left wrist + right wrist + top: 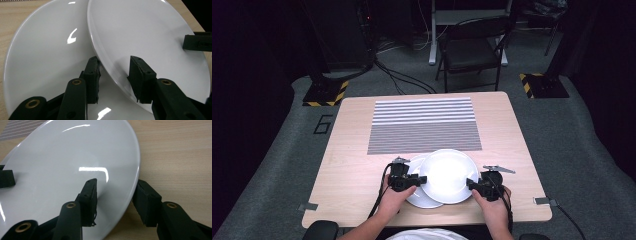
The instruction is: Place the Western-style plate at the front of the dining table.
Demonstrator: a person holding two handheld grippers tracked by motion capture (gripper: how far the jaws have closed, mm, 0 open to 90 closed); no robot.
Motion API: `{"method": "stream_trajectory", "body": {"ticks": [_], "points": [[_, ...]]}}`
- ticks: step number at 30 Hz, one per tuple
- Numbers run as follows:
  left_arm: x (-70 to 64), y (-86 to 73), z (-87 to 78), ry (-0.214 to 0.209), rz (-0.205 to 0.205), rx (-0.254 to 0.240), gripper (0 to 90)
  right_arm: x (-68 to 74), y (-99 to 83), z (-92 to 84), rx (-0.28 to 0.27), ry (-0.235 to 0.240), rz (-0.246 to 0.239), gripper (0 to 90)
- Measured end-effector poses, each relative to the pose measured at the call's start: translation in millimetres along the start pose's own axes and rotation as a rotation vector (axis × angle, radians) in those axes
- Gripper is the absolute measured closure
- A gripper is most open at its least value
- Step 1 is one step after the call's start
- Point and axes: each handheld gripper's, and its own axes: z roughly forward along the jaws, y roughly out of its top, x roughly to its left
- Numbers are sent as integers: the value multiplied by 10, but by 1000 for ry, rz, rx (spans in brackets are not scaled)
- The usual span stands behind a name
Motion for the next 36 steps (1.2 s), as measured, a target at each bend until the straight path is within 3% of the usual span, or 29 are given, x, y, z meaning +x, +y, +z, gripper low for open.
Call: {"method": "stream_trajectory", "body": {"ticks": [17,36], "points": [[15,14,-27,7,-12,13,595,34,10,7,0,13,19,540],[27,106,-152,6,-16,-33,592,142,113,-74,-38,25,-2,540]]}}
